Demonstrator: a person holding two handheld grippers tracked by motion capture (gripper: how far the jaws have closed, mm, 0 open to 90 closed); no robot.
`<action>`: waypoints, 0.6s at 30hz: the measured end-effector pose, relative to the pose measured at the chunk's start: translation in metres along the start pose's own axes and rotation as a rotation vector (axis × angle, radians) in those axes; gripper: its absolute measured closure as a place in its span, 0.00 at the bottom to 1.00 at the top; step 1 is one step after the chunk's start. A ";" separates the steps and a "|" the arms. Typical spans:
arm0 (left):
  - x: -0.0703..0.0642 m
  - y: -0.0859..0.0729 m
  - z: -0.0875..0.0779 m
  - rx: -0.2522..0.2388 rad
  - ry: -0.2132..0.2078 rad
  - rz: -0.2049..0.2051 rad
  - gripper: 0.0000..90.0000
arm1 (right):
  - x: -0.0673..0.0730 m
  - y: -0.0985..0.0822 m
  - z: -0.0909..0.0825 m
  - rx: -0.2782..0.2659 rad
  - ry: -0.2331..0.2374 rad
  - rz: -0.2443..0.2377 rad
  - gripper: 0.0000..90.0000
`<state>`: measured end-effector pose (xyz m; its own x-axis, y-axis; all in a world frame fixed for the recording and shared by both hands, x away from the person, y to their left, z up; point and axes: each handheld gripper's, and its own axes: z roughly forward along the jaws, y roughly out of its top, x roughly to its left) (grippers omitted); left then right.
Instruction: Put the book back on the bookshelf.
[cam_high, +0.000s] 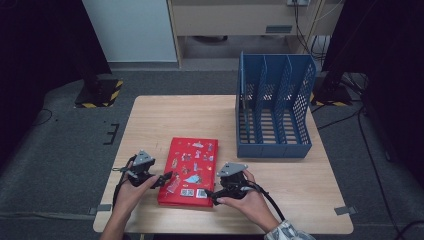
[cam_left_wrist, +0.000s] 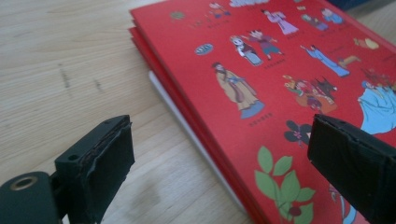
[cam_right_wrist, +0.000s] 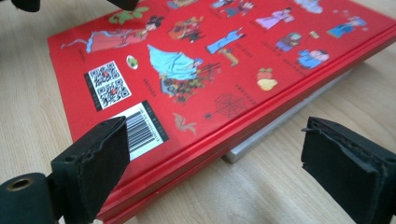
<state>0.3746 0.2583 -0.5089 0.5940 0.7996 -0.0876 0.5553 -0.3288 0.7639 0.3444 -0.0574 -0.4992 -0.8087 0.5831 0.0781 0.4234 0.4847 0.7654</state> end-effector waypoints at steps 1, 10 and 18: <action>-0.002 0.001 0.004 0.007 -0.012 0.004 0.07 | 0.000 0.000 0.001 0.001 0.009 0.006 0.09; -0.004 0.002 0.017 0.017 -0.110 -0.037 0.07 | -0.002 -0.001 0.010 0.010 0.036 0.031 0.08; -0.006 0.003 0.017 0.014 -0.122 -0.029 0.10 | -0.006 -0.001 0.017 0.020 0.041 0.051 0.07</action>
<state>0.3825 0.2441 -0.5167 0.6436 0.7421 -0.1874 0.5810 -0.3143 0.7508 0.3557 -0.0502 -0.5119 -0.8016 0.5804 0.1432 0.4723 0.4680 0.7470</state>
